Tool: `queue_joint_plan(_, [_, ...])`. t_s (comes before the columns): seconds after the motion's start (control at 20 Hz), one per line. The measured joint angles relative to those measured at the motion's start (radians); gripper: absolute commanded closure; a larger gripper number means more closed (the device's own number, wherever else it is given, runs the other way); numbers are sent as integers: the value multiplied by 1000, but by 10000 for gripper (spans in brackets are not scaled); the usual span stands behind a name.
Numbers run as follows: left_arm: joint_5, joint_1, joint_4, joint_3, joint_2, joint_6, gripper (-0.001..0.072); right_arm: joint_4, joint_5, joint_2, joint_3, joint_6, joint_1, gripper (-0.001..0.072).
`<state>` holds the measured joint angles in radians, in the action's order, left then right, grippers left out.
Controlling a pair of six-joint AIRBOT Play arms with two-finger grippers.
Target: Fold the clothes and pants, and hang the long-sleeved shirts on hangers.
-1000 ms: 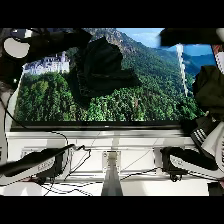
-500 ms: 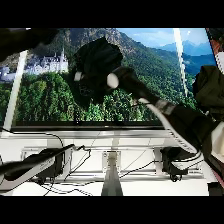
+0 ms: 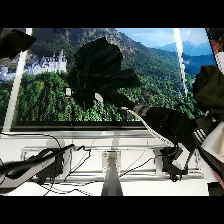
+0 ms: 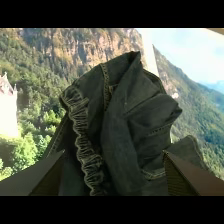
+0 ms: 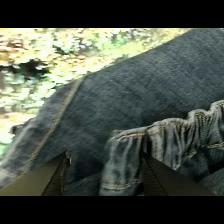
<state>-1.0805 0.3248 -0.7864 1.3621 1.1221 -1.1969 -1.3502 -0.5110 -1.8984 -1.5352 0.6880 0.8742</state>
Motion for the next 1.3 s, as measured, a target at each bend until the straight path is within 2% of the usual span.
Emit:
queue_joint_plan(0.05, [-3, 2, 0, 0, 0, 0, 12, -8, 14, -9, 0, -1, -8, 214])
queue_joint_plan(0.2, [3, 6, 0, 0, 0, 0, 12, -39, 32, -28, -2, -3, -35, 547])
queue_joint_plan(0.25, [8, 7, 1, 0, 0, 0, 12, -53, 32, -31, -4, -3, -42, 628])
queue_joint_plan(0.3, [15, 8, 1, 0, 0, 0, 17, -67, 31, -34, -9, -3, -48, 678])
queue_joint_plan(0.35, [27, 8, 1, 0, 0, 0, 73, -80, 27, -35, -18, -3, -52, 678])
queue_joint_plan(0.45, [45, 8, 0, 0, 0, 0, 415, -99, 27, -33, -52, -3, -59, 678])
queue_joint_plan(0.5, [52, 8, -7, 0, 0, 0, 551, -105, 26, -27, -76, -3, -62, 678])
queue_joint_plan(0.55, [55, 8, -26, 0, 0, 0, 652, -112, 27, -19, -104, -3, -68, 678])
queue_joint_plan(0.6, [56, 9, -52, 0, 0, 0, 675, -117, 27, -6, -135, -2, -78, 678])
queue_joint_plan(0.75, [20, 12, -167, -23, 0, -8, 675, -122, 27, 63, -205, 21, -132, 678])
queue_joint_plan(0.9, [-51, 12, -239, -131, -1, -20, 661, -126, 19, 153, -235, 101, -219, 678])
queue_joint_plan(0.95, [-69, 12, -243, -195, -1, -25, 480, -125, 15, 181, -241, 146, -252, 678])
queue_joint_plan(1.0, [-82, 12, -240, -260, 0, -26, 126, -123, 1, 202, -244, 193, -282, 678])
queue_joint_plan(1.05, [-87, 12, -223, -336, -1, -27, 24, -122, -21, 220, -246, 242, -313, 678])
queue_joint_plan(1.15, [-82, 12, -168, -487, -1, -30, 33, -119, -77, 240, -249, 319, -360, 678])
queue_joint_plan(1.3, [-26, 7, -83, -691, -1, -30, 34, -116, -168, 249, -250, 378, -396, 678])
